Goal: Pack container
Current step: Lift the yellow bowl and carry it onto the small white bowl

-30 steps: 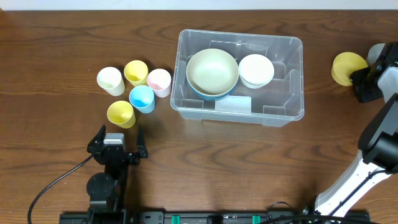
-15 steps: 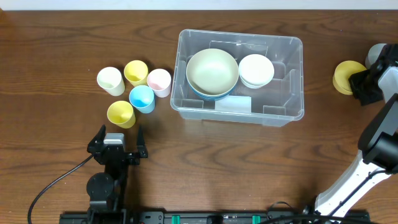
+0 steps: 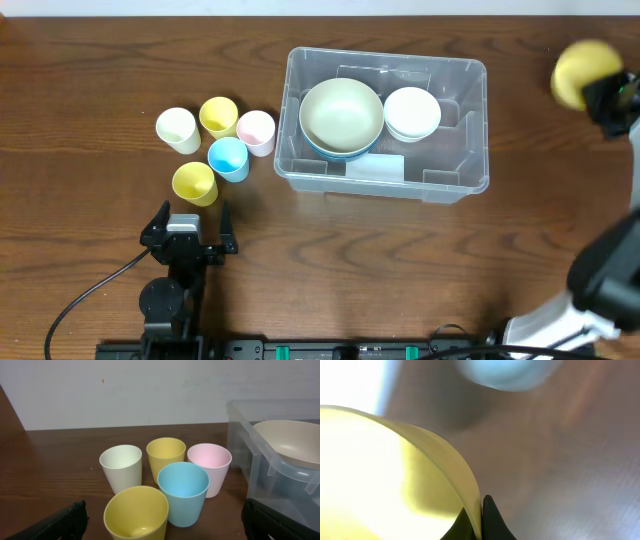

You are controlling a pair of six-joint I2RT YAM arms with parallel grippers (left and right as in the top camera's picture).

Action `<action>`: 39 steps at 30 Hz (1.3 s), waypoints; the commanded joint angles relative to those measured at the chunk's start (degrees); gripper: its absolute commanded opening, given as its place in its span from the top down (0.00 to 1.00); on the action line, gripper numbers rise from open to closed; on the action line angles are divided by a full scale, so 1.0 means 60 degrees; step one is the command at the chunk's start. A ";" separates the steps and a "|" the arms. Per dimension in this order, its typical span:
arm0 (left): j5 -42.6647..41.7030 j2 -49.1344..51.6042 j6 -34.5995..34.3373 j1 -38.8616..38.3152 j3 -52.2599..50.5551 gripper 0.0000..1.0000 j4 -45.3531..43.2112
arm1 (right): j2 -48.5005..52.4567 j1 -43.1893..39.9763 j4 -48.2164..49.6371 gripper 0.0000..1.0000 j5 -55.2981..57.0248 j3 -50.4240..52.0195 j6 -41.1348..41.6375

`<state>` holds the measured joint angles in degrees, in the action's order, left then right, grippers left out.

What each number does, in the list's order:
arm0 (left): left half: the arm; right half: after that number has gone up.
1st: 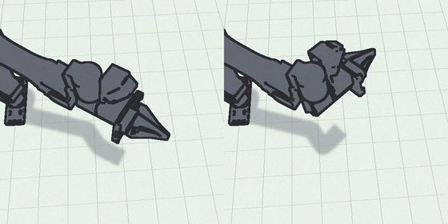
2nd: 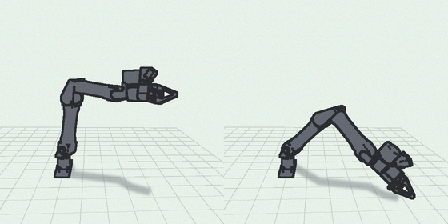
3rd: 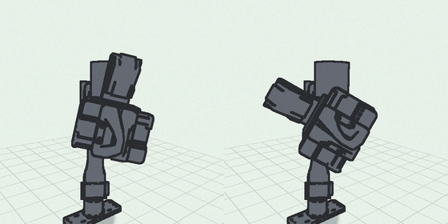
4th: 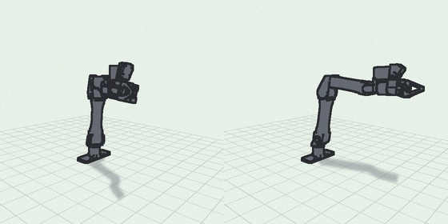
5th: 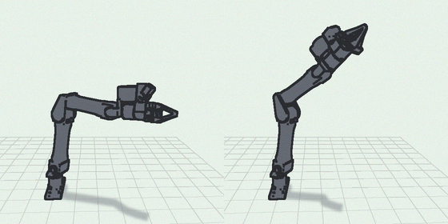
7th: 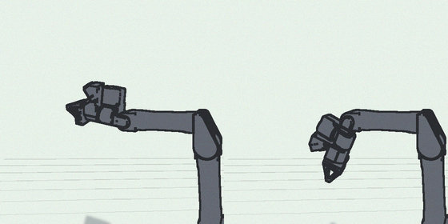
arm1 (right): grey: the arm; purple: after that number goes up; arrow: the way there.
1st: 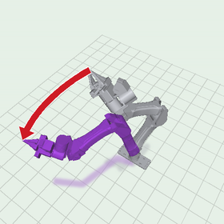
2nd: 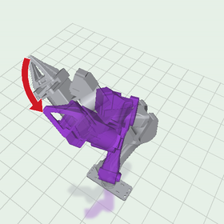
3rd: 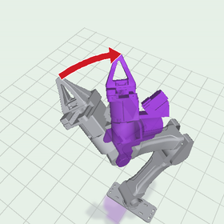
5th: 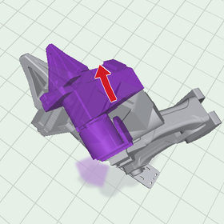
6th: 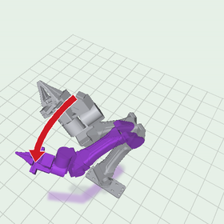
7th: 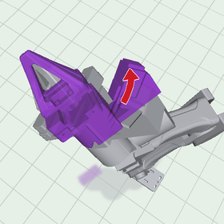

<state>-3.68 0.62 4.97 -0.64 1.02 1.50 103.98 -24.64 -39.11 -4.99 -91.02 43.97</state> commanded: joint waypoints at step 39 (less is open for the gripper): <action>-0.0138 -0.0055 0.0135 0.0040 -0.0131 0.02 0.0364 | 0.1439 0.5424 -0.0925 0.99 0.0503 -0.0127 -0.1300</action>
<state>-3.68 0.62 4.97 -0.64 1.02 1.50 110.98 7.49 -44.29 -2.74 -92.07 36.36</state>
